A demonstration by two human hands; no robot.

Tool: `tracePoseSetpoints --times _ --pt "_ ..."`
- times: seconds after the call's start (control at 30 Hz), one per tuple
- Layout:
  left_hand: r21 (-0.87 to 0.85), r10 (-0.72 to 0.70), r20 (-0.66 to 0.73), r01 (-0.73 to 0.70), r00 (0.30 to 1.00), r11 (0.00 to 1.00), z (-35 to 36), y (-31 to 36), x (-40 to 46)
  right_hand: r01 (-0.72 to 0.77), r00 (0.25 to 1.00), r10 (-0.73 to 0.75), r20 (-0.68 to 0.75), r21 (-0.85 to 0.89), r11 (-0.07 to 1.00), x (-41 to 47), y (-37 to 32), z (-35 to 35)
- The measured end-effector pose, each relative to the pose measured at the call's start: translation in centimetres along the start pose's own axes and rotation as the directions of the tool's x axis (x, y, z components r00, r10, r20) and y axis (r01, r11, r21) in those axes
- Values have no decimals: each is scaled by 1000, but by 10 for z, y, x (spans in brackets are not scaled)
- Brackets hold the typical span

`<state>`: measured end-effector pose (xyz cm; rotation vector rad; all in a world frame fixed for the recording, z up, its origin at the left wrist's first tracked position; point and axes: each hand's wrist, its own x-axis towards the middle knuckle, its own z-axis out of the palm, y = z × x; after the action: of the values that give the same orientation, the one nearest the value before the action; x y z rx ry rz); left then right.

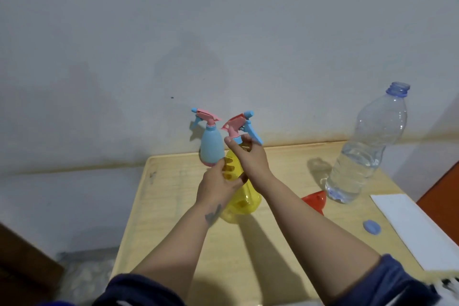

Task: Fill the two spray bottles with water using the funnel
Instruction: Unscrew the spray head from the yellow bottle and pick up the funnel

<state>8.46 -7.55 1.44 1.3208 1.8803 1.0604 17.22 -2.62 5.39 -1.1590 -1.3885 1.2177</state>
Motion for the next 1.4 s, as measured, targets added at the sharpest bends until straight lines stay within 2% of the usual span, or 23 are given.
tracePoseSetpoints --times 0.13,0.33,0.43,0.57,0.63,0.73,0.83,1.0,1.1,1.23,1.4 --pt "59 26 1 -26 1000 998 -12 -1 -32 50 999 -50 -1 -63 997 -32 -8 5" --pt "164 62 -45 -54 997 985 -20 -6 -67 -37 996 38 -84 7 999 -62 -13 4" --pt "197 75 -59 -62 995 978 -19 -10 -77 -2 991 -13 -131 -113 994 -71 -14 -1" --pt "206 65 -37 -56 997 977 -20 -16 -83 42 992 -58 -111 -136 990 -73 -18 -13" --pt "206 56 -34 -48 998 977 -20 -21 -85 112 986 -129 -105 -154 982 -72 -27 -21" --pt "206 48 -13 -44 999 977 -19 -29 -87 172 966 -201 -160 -174 970 -57 -47 -35" --pt "221 1 -2 -1 1000 975 -20 -36 -87 176 957 -201 -210 -136 975 -36 -68 -53" --pt "188 -69 -59 79 996 979 -19 -41 -82 41 975 -55 -216 -71 997 -14 -66 -85" --pt "144 -83 -76 94 994 985 -12 -43 -80 -104 981 72 -178 -179 978 -9 -41 -96" --pt "99 -91 -94 100 991 990 4 -47 -79 -294 956 267 -126 -350 889 -9 16 -102" --pt "85 -91 -135 103 987 991 14 -48 -80 -427 893 439 -102 -503 751 -18 83 -98"
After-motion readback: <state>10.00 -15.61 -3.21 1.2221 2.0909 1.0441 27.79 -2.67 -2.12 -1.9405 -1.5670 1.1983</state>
